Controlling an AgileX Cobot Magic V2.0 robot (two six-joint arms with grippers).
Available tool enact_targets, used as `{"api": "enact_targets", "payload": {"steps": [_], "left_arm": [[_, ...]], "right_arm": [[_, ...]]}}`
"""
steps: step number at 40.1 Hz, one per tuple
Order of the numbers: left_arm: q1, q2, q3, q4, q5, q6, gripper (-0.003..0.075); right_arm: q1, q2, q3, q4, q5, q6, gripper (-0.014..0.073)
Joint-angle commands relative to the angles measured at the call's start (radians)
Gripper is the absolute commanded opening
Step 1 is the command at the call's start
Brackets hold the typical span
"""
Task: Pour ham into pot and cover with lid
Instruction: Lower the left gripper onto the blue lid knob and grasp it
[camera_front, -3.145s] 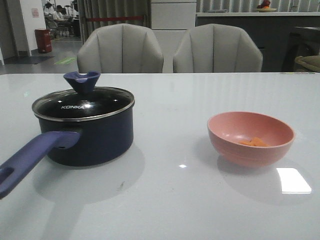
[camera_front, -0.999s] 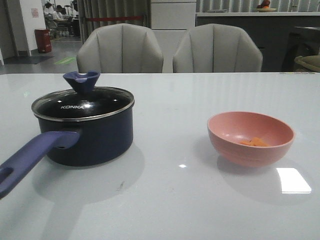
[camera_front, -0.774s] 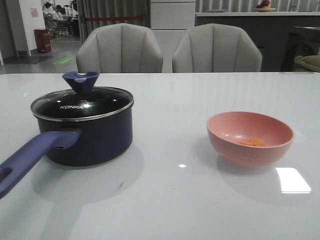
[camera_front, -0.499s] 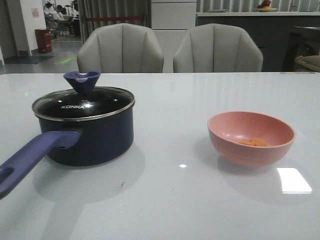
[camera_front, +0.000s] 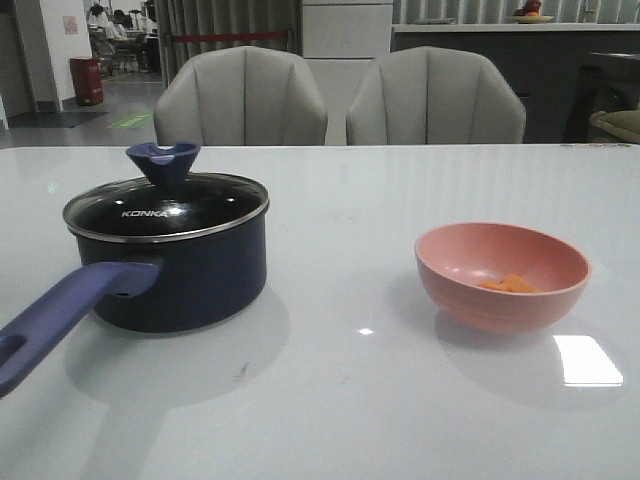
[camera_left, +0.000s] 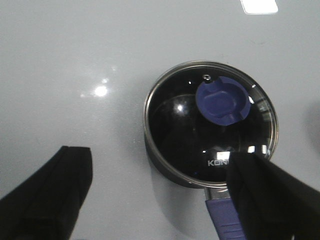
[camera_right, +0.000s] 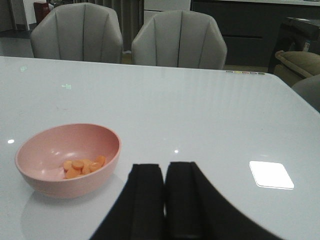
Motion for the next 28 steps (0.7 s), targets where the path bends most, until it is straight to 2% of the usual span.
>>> {"api": "enact_targets", "payload": {"steps": [1,7,15,22,28], "left_arm": [[-0.045,0.076,-0.115,-0.013,0.006,-0.006,0.0566],[-0.097,0.217,-0.259,-0.013,0.105,-0.039,0.0568],[-0.144,0.365,-0.442,-0.011,0.232,-0.078,0.0646],[-0.175,0.472,-0.561,0.076,0.329,-0.204,0.0648],[-0.210,0.544,-0.631,0.118,0.391,-0.254,0.0648]], "right_arm": [[-0.006,-0.019,-0.005,-0.012,-0.083,-0.006,0.0161],[-0.006,-0.019,-0.005,-0.012,-0.083,-0.006,0.0161],[-0.006,-0.020,-0.005,-0.012,-0.083,-0.006,0.0161],[-0.006,-0.020,-0.005,-0.012,-0.083,-0.006,0.0161],[-0.006,-0.020,-0.005,-0.012,-0.083,-0.006,0.0161]]}}
